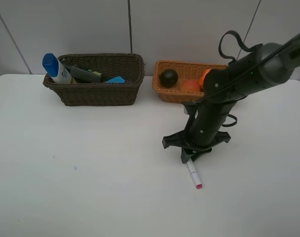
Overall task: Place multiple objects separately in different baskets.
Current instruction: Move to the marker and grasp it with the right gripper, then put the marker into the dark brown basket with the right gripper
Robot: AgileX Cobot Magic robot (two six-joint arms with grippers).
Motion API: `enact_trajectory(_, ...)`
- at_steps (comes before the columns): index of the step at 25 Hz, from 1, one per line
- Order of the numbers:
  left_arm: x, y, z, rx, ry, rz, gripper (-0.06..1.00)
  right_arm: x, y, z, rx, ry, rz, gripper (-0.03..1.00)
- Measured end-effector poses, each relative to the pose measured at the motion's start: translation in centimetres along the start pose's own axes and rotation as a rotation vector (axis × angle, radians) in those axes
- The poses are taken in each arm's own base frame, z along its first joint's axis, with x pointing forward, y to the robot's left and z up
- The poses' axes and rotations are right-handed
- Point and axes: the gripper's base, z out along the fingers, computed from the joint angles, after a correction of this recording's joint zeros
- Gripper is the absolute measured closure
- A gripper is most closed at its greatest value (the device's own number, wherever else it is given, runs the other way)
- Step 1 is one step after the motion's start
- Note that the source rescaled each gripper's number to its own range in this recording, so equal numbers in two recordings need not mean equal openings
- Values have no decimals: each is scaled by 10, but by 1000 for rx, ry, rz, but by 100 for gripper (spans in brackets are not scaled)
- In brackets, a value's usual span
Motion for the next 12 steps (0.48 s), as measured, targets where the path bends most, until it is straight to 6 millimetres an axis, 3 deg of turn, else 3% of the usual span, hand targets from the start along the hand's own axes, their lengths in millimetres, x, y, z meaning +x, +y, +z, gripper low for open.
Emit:
enact_trajectory(3,0,0,0,0,0,0,11,3,0,-20,1,-35,-21,97)
enact_trajectory(12,0,0,0,0,0,0,11,10,3,-151,-68,-572,-119,97)
